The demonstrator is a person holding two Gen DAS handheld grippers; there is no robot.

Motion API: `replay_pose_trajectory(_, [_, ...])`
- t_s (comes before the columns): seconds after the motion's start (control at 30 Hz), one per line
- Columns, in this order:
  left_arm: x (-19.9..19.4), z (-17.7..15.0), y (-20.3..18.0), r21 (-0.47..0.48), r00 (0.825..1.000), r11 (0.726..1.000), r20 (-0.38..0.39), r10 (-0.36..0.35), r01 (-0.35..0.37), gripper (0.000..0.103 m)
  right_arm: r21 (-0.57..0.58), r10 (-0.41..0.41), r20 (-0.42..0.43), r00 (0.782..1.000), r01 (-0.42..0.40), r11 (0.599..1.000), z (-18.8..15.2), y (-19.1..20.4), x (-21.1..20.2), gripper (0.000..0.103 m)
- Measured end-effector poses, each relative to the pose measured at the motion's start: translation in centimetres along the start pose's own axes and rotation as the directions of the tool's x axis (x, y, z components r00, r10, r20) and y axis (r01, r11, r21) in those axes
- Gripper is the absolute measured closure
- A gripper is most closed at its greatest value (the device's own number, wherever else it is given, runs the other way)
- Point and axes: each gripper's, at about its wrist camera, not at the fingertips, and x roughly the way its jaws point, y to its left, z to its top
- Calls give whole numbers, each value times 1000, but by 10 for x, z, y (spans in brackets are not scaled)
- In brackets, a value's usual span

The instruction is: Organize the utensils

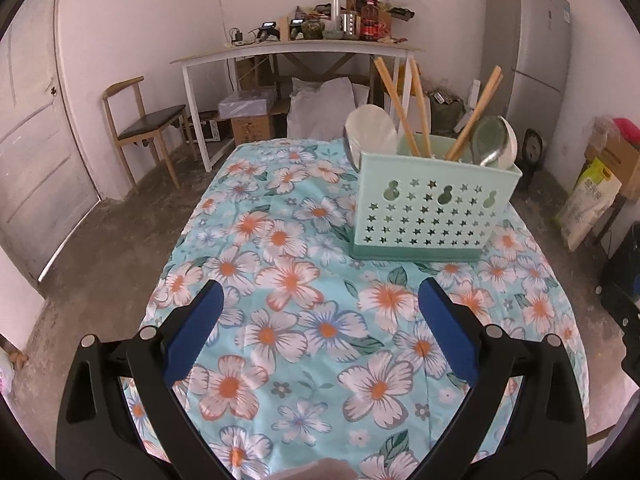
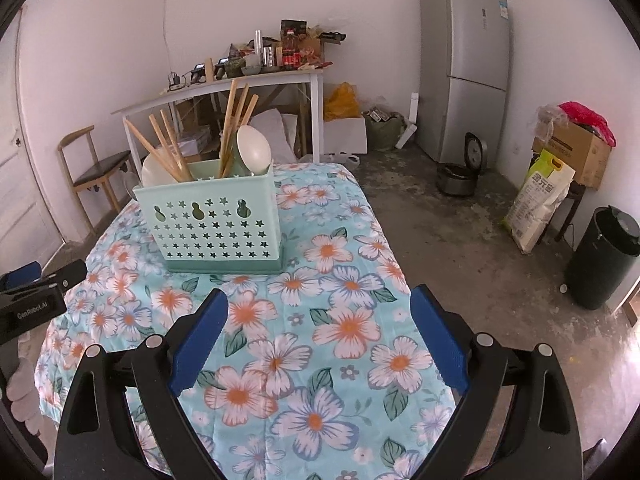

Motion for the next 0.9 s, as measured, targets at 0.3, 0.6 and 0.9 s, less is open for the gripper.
replay_pose_trajectory(0.3, [3,-2,-6,21,1000,1000,-15,9,-8,9,15,0,-8,1000,0,1000,-1,-3,3,13])
replay_pose_trajectory(0.6, [7,0,-6,14,999,1000,-31,13,-13,9,18,-1,-16,1000,1,1000,-2,-3,4,13])
replay_pose_trajectory(0.9, [11,2,-7,13,999,1000,-46,21,-21,9,21,0,-19,1000,1,1000,-1,-4,6,13])
